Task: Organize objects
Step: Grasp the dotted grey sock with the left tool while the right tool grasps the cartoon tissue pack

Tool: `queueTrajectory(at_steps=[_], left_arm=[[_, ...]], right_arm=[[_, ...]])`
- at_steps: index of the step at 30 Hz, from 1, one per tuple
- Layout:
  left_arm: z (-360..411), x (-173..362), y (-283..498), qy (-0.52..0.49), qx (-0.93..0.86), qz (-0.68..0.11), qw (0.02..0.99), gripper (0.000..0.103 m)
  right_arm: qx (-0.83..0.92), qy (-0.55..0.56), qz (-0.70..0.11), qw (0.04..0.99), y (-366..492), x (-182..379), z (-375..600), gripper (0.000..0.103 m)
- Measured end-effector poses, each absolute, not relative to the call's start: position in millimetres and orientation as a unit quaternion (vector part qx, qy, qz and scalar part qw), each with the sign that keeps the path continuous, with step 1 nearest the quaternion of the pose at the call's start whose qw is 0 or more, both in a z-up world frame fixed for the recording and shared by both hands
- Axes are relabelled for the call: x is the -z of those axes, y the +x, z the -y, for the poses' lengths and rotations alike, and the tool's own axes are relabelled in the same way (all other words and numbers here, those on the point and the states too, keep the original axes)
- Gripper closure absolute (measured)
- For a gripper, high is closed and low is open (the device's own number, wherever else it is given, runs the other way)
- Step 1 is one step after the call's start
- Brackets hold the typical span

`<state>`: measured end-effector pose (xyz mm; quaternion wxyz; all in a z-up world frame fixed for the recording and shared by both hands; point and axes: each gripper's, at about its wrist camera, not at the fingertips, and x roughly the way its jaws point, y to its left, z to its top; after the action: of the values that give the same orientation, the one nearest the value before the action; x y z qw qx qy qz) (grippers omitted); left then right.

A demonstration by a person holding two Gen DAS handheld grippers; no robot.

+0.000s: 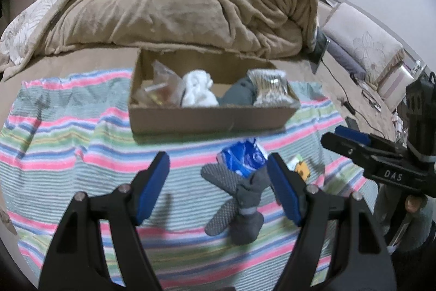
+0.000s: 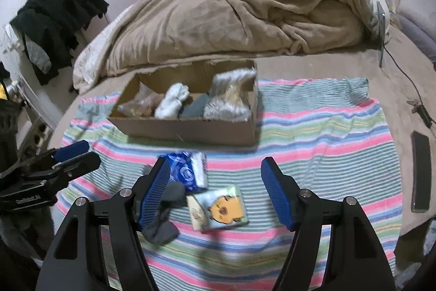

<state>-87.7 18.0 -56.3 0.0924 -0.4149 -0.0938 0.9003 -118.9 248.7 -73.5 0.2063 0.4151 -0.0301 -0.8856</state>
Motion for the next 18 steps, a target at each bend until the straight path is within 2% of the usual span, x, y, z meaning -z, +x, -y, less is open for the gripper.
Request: queueTrajectory(at_steps=[13,18], left_arm=[[-49,101,-85,-0.464,-0.877,0.078,0.094,0.028],[-64,116,-81,-0.474,-0.875,0.047,0.089,0.028]], right_arm=[[0.869,0.442,0.007,0.223,-116,108,-245,0.031],[0.855,0.456,0.012,0.246,-119,123,-244,0.031]])
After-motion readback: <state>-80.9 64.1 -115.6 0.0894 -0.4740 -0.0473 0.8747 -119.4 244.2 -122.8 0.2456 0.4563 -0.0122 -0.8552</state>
